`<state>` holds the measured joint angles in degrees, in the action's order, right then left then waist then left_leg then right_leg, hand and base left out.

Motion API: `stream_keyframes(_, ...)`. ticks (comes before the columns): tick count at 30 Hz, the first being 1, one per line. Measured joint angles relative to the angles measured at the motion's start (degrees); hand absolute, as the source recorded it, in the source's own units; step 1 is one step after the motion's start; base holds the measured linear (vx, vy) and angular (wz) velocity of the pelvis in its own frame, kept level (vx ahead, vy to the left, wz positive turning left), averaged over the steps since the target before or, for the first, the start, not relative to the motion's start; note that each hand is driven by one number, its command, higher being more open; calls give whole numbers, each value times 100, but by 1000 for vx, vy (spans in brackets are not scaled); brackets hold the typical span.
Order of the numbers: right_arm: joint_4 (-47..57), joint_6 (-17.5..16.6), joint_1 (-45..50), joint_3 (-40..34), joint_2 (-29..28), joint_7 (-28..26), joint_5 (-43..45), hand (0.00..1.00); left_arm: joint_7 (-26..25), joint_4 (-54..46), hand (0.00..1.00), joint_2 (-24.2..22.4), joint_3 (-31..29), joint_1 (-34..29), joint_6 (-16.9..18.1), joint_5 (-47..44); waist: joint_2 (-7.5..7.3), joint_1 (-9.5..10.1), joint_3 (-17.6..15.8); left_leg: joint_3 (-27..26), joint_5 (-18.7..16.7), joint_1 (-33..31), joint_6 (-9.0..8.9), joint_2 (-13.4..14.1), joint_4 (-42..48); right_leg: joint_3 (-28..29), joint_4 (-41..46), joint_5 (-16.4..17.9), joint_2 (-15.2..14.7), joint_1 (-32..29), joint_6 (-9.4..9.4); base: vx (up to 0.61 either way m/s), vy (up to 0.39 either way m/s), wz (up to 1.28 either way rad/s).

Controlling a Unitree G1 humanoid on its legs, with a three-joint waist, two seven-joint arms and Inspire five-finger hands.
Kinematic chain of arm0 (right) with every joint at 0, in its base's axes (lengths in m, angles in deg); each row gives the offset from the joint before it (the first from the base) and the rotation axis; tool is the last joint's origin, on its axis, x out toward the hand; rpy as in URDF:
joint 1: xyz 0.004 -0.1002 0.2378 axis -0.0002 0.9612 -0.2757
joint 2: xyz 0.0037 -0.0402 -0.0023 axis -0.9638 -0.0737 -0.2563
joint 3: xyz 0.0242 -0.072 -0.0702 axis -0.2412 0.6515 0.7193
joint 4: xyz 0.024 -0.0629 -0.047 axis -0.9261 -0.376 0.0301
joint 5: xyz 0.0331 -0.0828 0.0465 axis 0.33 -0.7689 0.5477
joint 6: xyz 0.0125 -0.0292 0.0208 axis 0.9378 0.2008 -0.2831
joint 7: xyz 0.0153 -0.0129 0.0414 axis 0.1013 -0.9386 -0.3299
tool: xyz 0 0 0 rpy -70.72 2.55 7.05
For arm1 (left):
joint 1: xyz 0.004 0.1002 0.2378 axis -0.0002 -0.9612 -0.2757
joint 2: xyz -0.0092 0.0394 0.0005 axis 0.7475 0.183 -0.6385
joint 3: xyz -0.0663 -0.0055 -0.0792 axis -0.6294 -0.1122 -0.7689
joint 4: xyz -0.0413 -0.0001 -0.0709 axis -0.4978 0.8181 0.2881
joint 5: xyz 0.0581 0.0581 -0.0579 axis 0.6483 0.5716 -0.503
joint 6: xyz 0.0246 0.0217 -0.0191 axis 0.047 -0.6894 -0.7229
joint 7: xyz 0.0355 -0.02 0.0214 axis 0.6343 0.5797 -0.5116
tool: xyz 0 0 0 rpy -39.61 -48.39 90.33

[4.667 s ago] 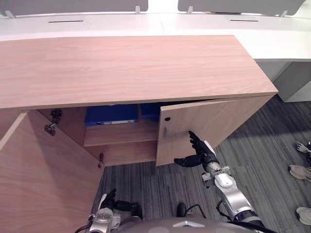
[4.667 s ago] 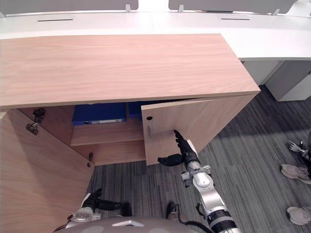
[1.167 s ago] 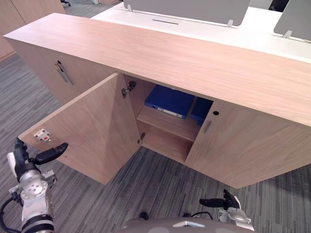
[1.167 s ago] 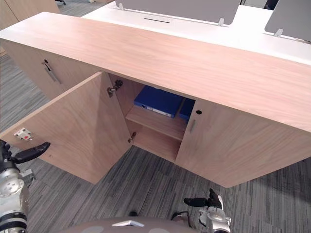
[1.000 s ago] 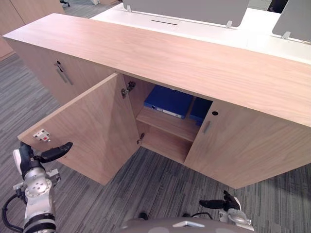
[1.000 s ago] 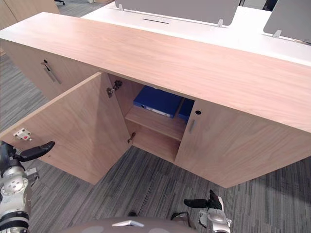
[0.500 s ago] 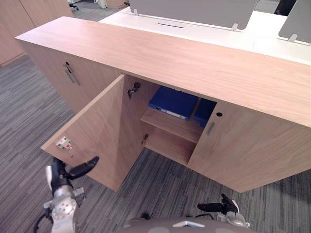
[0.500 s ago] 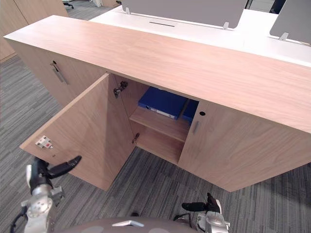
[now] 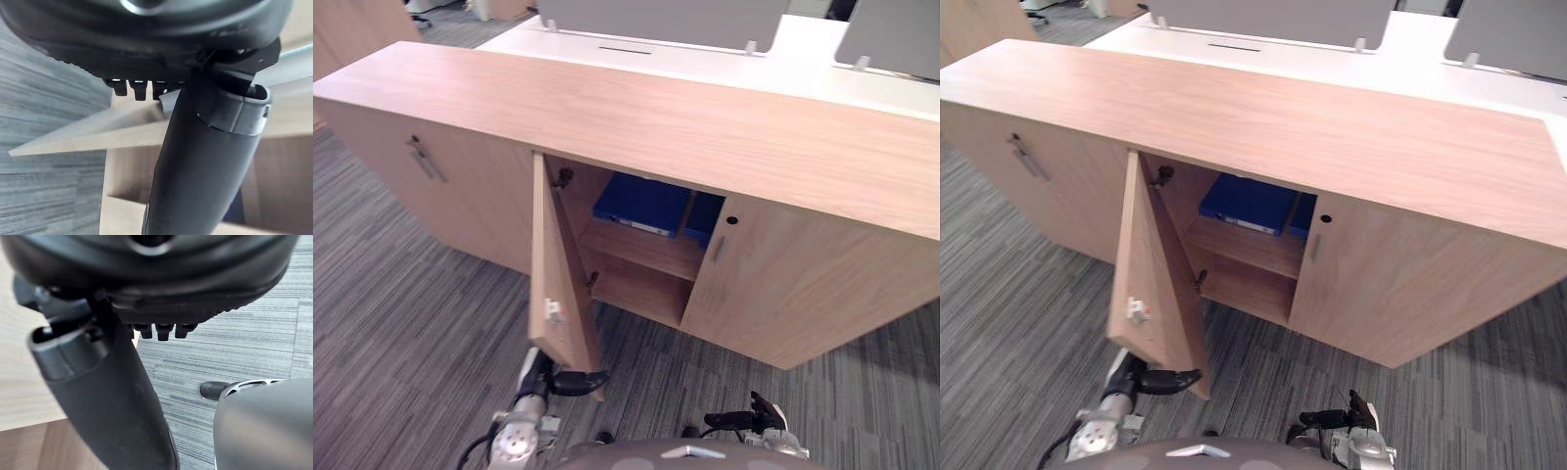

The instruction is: Walk over to the cabinet, pick up the folder, carry it to the office cabinet, place the folder inside the office cabinet, then close the office cabinet door

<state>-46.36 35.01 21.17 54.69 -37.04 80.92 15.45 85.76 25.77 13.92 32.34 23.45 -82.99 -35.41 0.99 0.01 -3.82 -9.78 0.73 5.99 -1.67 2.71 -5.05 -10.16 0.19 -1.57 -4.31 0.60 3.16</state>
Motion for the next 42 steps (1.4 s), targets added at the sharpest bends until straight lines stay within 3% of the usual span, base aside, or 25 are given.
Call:
stream_keyframes(8,1,1,18,-86,36,109,-1,100,-130,689,100,37,243,1274,2,333,40,-377,104,-597,-168,165,-31,43,13,562,-186,-168,116,-88,-12,11,19,-40)
stream_keyframes(18,-140,108,193,-124,87,196,8,100,-861,1578,100,275,126,2387,-237,336,52,-621,106,-1027,-378,39,-135,122,232,944,-346,-309,235,-264,-54,-4,-15,-22)
stream_keyframes(24,-153,107,183,-125,85,200,13,100,-956,2063,100,305,129,2889,-296,334,71,-722,108,-1045,-393,-76,-138,150,302,965,-368,-348,243,-348,-77,-33,-34,-3)
stream_keyframes(33,-177,109,189,-153,83,205,18,100,-935,2384,100,150,137,2848,-297,308,84,-801,110,-967,-392,-58,-138,187,335,880,-463,-371,223,-230,-91,-15,-13,4)
stream_keyframes(40,-232,119,153,-344,52,211,28,100,-706,2862,100,-287,-154,1914,-295,151,87,-694,25,-955,-804,-200,-240,371,1206,969,-541,-373,292,27,-121,-8,-26,-6)
stream_keyframes(42,-272,119,88,-343,57,213,59,100,-596,3246,100,-440,-467,1637,-294,101,59,-602,-57,-570,-814,-320,-234,360,1527,1067,-545,-369,274,51,-127,-15,-19,-12)
